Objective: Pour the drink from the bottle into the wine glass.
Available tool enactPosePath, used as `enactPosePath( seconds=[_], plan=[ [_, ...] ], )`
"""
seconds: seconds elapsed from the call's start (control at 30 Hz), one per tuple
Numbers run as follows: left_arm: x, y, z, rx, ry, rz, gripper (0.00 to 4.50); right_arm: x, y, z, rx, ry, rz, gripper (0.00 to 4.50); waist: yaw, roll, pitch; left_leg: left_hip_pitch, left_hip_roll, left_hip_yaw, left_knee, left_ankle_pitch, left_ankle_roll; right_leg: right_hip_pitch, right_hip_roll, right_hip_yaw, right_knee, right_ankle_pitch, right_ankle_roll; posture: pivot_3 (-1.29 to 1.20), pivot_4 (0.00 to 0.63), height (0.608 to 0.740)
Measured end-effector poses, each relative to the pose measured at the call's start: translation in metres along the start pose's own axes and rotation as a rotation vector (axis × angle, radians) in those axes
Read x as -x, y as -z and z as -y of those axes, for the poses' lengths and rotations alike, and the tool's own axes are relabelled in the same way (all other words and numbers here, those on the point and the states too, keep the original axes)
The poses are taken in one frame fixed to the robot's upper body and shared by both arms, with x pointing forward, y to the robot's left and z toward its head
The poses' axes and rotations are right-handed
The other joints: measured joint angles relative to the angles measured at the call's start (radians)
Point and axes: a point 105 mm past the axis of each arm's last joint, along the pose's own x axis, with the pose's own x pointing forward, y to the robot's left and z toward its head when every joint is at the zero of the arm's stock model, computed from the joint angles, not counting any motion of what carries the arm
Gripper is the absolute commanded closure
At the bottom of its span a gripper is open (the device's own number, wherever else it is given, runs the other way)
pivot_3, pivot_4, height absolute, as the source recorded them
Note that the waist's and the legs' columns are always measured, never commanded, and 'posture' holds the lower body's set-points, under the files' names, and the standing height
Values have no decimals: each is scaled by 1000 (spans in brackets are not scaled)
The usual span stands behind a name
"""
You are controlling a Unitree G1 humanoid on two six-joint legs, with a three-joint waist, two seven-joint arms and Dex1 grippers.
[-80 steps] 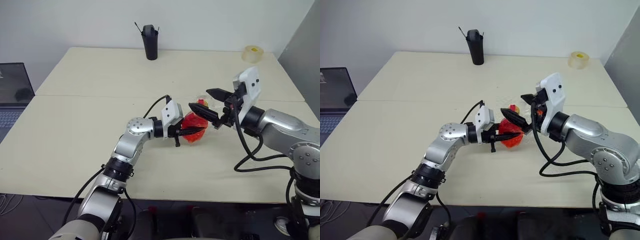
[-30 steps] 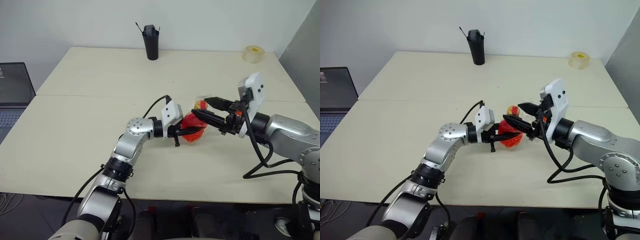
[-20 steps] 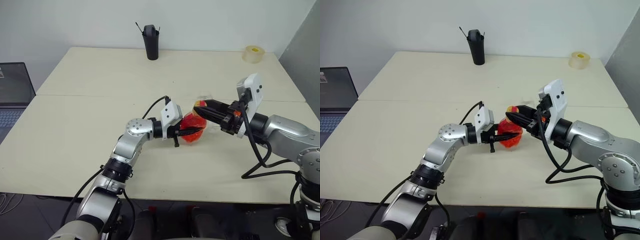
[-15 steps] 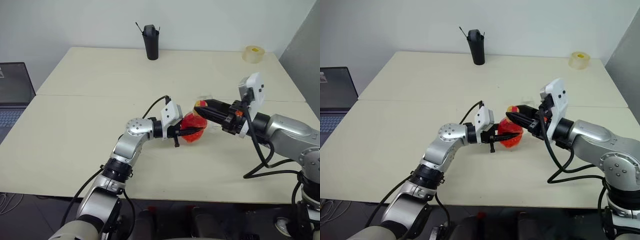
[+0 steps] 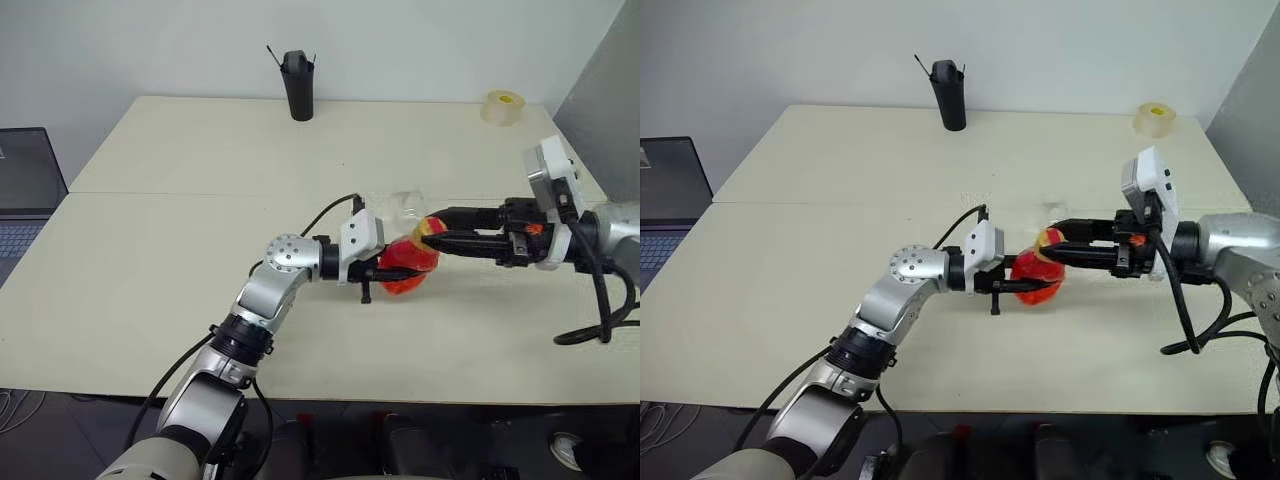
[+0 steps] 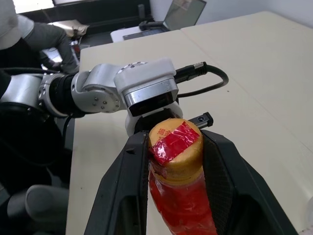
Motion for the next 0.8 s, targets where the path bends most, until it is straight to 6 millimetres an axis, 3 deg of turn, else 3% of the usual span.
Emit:
enactPosePath(
  seconds=[0.43, 0.8],
  plan=[
    [9, -12, 9, 4, 46, 39, 3702, -8, -21, 0, 116, -280, -54, 3275, 3, 0, 0, 0, 1, -1, 0, 0, 0, 0, -1, 0, 0, 0, 0, 0, 150, 740],
    [12, -21, 11, 8, 53, 72, 3706, -12, -32, 6, 18, -344, -10, 3275, 4, 0, 0, 0, 0, -1, 0, 0, 0, 0, -2, 0, 0, 0, 0, 0, 150, 740]
  ],
)
